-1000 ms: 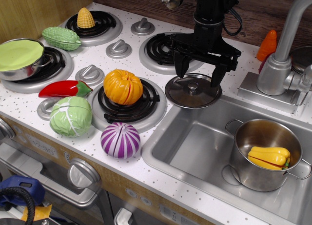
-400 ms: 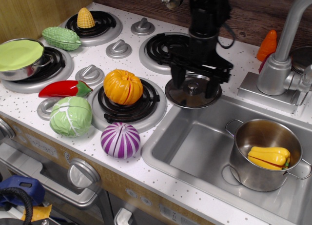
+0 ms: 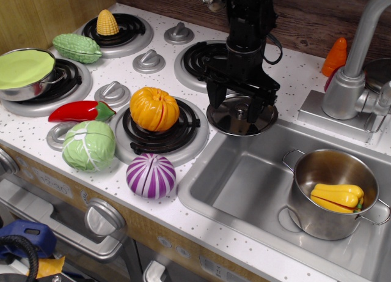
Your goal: Put lid on stove
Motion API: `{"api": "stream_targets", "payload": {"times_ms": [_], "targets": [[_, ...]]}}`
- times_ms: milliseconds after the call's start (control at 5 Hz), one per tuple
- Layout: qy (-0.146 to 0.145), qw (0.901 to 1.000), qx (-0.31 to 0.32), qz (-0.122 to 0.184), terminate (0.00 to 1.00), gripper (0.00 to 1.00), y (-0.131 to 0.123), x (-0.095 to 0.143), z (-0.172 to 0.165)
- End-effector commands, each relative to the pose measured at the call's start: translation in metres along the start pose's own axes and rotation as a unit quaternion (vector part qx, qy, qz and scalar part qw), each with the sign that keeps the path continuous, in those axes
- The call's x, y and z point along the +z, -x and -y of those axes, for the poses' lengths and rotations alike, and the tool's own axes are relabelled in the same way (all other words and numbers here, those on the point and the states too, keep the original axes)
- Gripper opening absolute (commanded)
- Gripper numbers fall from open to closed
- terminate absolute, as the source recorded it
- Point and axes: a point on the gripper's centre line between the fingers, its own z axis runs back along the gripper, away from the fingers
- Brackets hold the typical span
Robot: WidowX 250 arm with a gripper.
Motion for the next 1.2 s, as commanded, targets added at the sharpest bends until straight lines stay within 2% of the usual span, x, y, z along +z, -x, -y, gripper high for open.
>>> {"api": "stream_targets", "payload": {"times_ms": [0,400,600,800,1000], "targets": [[-0.005,0.9992,-0.009,0.038,0.00,1.00,-0.016,0.010,-0.007],[0.008,0.9981,-0.033,0.052,0.00,1.00,-0.017,0.000,-0.008],[0.016,0.9979,-0.030,0.055,0.00,0.00,-0.016,-0.003,-0.006],[0.011,0.9980,-0.029,0.055,0.00,0.00,-0.015,-0.002,-0.004],[-0.020,0.9980,-0.038,0.047,0.00,0.00,-0.022,0.023,-0.009]]}}
